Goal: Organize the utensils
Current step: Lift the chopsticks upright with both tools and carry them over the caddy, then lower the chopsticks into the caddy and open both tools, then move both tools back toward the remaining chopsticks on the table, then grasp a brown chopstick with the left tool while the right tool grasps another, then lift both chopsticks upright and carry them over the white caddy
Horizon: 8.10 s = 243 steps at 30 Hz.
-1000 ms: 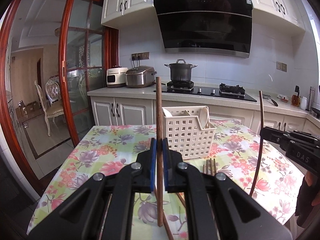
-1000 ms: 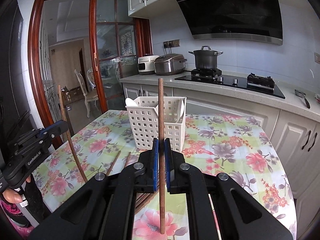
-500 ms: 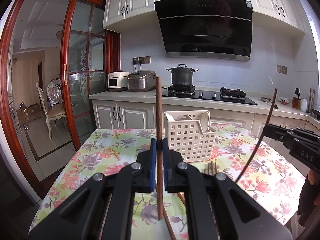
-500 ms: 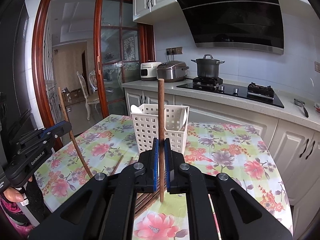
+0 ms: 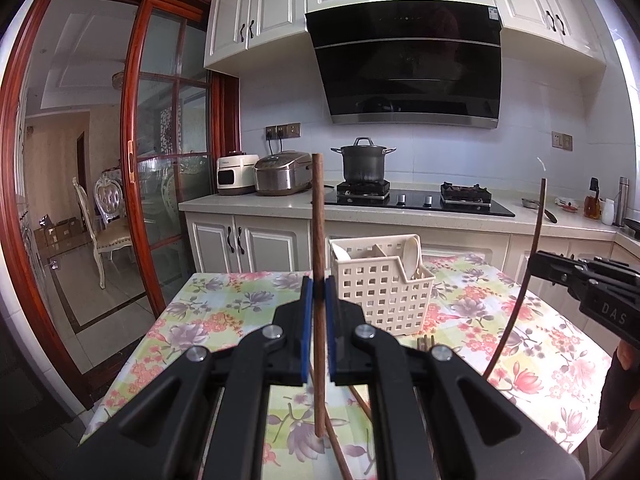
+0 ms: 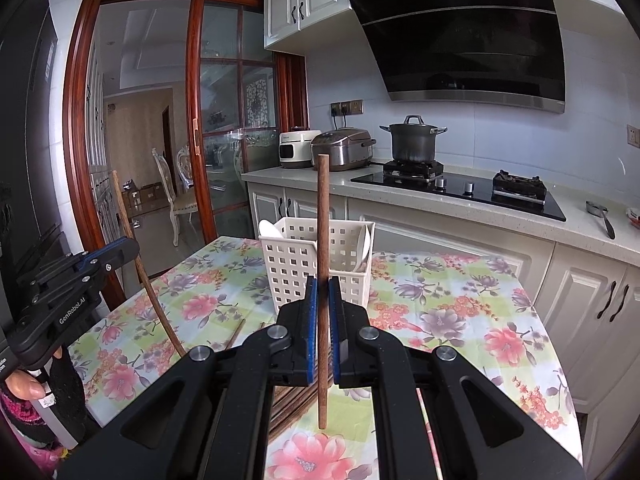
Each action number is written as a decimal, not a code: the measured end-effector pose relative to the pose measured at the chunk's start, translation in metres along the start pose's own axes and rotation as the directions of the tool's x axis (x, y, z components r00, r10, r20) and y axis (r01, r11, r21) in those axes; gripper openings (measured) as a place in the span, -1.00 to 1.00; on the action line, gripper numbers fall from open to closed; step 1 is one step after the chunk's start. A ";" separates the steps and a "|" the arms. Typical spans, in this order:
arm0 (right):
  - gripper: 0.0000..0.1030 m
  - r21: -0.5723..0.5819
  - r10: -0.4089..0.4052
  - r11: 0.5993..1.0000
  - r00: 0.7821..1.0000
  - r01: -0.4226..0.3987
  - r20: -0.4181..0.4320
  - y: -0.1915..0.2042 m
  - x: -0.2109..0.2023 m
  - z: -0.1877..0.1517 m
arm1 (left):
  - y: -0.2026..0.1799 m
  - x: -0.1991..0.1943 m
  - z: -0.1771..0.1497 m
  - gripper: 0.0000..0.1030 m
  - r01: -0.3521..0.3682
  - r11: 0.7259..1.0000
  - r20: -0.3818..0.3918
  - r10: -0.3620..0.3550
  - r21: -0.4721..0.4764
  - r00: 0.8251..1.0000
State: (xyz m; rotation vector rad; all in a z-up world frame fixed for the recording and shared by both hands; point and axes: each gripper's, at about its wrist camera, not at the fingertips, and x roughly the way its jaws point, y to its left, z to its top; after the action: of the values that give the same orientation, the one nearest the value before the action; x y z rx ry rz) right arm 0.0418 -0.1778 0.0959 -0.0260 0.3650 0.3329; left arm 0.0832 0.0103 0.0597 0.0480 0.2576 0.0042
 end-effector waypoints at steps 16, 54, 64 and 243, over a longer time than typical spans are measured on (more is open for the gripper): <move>-0.88 -0.029 -0.013 0.999 0.997 0.015 0.077 0.001 0.009 0.044 | -0.014 0.019 0.040 -0.88 0.036 0.999 0.061 -0.036 0.000 0.997; -0.88 -0.044 0.056 0.998 0.997 -0.054 0.050 -0.023 0.143 0.133 | -0.023 0.173 0.142 -0.88 0.110 0.993 0.017 -0.109 -0.051 0.994; -0.87 0.007 0.063 0.998 0.993 -0.063 -0.102 -0.035 0.194 0.099 | -0.016 0.217 0.091 -0.88 0.104 0.991 -0.156 -0.117 -0.086 0.981; -0.88 0.044 -0.008 0.999 0.996 0.012 -0.088 -0.001 0.013 -0.007 | 0.002 0.030 -0.009 -0.89 -0.005 0.998 -0.148 -0.004 -0.061 0.989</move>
State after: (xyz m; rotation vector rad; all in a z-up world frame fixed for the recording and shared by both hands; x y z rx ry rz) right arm 0.0515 -0.1753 0.0845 0.0016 0.4590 0.3146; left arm 0.1100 0.0134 0.0434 -0.0132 0.4054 0.0164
